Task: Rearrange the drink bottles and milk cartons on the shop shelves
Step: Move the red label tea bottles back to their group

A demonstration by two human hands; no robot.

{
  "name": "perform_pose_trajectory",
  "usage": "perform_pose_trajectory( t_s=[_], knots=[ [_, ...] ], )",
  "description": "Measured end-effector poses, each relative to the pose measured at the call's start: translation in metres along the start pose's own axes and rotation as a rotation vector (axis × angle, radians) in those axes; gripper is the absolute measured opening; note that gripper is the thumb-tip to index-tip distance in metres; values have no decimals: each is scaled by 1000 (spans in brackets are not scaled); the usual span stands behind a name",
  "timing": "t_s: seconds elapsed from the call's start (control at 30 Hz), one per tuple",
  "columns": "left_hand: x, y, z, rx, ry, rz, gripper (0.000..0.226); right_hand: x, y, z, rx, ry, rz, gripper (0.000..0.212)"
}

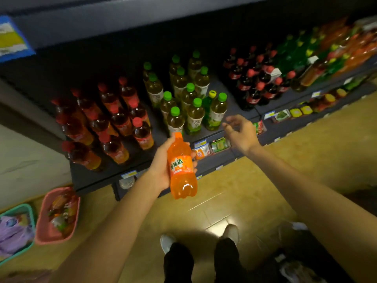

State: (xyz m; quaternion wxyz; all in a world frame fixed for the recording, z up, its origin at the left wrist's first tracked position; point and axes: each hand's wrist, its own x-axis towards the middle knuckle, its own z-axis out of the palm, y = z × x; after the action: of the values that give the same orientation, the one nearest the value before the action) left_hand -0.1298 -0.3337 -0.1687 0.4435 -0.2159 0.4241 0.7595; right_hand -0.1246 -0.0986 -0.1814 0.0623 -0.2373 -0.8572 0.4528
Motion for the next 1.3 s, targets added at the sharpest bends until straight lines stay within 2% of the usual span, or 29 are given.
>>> perform_pose_trajectory(
  t_s=[0.17, 0.27, 0.57, 0.77, 1.1, 1.3],
  knots=[
    [38, -26, 59, 118, 56, -14, 56, 6, 42, -61, 98, 45, 71, 7],
    [57, -43, 97, 99, 9, -15, 54, 13, 68, -99, 155, 51, 90, 2],
    [107, -88, 192, 85, -13, -28, 62, 32, 125, -196, 241, 13, 132, 22],
    [131, -118, 235, 53, 4, -5, 61, 43, 154, -233, 298, -6, 143, 11],
    [192, -78, 293, 113, -25, 13, 50, 114, 136, -260, 552, 81, 258, 16],
    [263, -52, 370, 217, -70, -42, 51, 171, 160, -310, 540, 267, 323, 15]
  ],
)
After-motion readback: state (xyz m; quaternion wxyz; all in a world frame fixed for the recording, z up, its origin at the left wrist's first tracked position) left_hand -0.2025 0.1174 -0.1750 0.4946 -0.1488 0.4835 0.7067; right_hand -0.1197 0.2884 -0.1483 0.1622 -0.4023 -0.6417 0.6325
